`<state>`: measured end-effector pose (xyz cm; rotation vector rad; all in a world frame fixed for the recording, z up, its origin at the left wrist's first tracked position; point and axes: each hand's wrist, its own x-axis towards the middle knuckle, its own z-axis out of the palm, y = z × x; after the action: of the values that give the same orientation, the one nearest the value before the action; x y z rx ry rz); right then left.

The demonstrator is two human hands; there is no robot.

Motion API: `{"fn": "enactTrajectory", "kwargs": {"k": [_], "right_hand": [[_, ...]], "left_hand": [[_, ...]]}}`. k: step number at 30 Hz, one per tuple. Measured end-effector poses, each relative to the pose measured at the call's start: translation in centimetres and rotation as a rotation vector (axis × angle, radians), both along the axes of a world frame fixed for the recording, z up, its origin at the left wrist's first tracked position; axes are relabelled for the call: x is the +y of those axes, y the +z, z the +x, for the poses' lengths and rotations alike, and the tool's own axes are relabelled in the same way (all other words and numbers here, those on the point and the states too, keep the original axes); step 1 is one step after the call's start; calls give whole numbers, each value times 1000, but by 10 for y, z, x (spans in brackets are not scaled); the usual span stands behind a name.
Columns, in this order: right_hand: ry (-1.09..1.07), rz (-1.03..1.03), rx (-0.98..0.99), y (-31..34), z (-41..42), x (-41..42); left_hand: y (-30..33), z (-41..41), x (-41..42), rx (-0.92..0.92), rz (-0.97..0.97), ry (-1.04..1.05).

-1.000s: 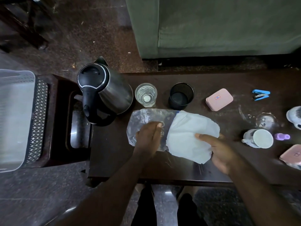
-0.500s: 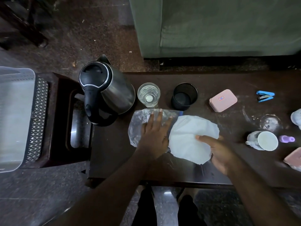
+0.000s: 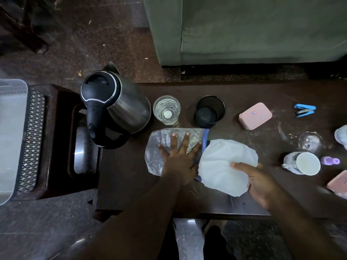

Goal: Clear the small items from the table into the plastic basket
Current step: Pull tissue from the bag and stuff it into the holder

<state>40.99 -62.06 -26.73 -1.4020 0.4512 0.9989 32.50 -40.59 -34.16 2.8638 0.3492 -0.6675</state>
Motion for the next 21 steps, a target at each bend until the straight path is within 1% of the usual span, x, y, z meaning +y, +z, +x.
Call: {"fn": "enactTrajectory", "kwargs": {"k": [4,7,9,10,11,12,14,15,16,18,19,21], "right_hand": [[-2,28,7,4,1,2],[-4,41,7,7,4,7],[-9,47,15,10,7,11],[-11,56,18,11,9,14],[-10,65,18,12,11,16],[-7,71,14,14,13,20],[13,76,-4,17,17,30],[26,79,-12,18,20,35],[36,88,-15,20,22,40],[56,123,-17,24,24,50],[72,143,-19,26,26,55],[110,174,-24,30,27,61]], "left_hand": [[2,2,-1,12,-16,-1],[10,2,1,-2,-80,17],[19,1,6,-61,-99,52],[24,0,9,-119,-119,104],[30,1,11,-197,-180,192],[38,1,11,-293,-315,322],[56,6,12,-498,-733,669],[67,8,14,-498,-936,832],[76,10,18,-409,-1107,933],[87,11,28,-188,-1358,988],[89,10,34,-100,-1430,974],[87,10,42,6,-1491,937]]}}
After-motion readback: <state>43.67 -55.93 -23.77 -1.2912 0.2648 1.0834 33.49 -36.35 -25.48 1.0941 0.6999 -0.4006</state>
